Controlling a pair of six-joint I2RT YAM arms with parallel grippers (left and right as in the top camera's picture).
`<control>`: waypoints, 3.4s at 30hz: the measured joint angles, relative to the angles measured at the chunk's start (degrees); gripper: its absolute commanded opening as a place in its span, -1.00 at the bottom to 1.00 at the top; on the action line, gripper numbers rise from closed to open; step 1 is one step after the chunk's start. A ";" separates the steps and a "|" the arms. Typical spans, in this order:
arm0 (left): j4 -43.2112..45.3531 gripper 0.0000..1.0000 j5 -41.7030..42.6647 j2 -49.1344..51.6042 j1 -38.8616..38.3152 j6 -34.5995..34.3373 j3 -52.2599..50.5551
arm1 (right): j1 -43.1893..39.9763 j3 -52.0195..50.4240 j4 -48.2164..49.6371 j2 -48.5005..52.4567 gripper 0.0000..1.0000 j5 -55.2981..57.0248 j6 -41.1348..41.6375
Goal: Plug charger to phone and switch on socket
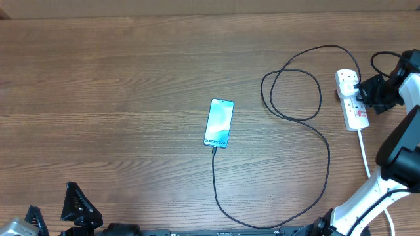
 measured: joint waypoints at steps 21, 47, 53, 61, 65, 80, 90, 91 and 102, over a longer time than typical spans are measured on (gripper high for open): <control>0.02 0.99 -0.09 -7.56 0.74 0.00 -0.11 | 3.23 10.47 -15.87 -3.87 -0.92 2.95 -2.36; -15.17 0.99 -0.26 -8.74 4.46 -0.04 -0.17 | 2.78 12.81 8.00 -66.64 -0.81 -16.46 2.40; -15.17 0.99 -0.24 -8.74 4.46 -0.04 -0.17 | 5.92 7.17 7.63 -73.64 -0.83 -16.13 0.81; -15.17 0.99 -0.24 -8.74 4.46 -0.04 -0.17 | 13.09 6.40 8.72 -79.06 -0.80 -13.79 0.02; -15.17 0.99 -0.24 -8.74 4.46 -0.04 -0.17 | 16.22 6.05 8.68 -79.73 -0.80 -11.87 -0.46; 8.94 0.99 7.15 -8.81 4.46 -0.04 -9.62 | 16.65 5.75 8.90 -95.89 -0.70 -10.49 -1.73; 43.23 0.99 16.35 -8.74 4.46 -0.09 -35.26 | 16.65 5.86 9.77 -104.59 -0.61 -10.49 -6.47; 47.21 0.99 16.79 -8.74 4.46 -0.04 -37.77 | 16.65 5.92 9.79 -105.24 -0.60 -10.47 -6.69; 66.71 0.99 19.39 -8.72 4.46 3.52 -59.30 | 16.92 6.12 9.73 -106.84 -0.54 -8.52 -7.80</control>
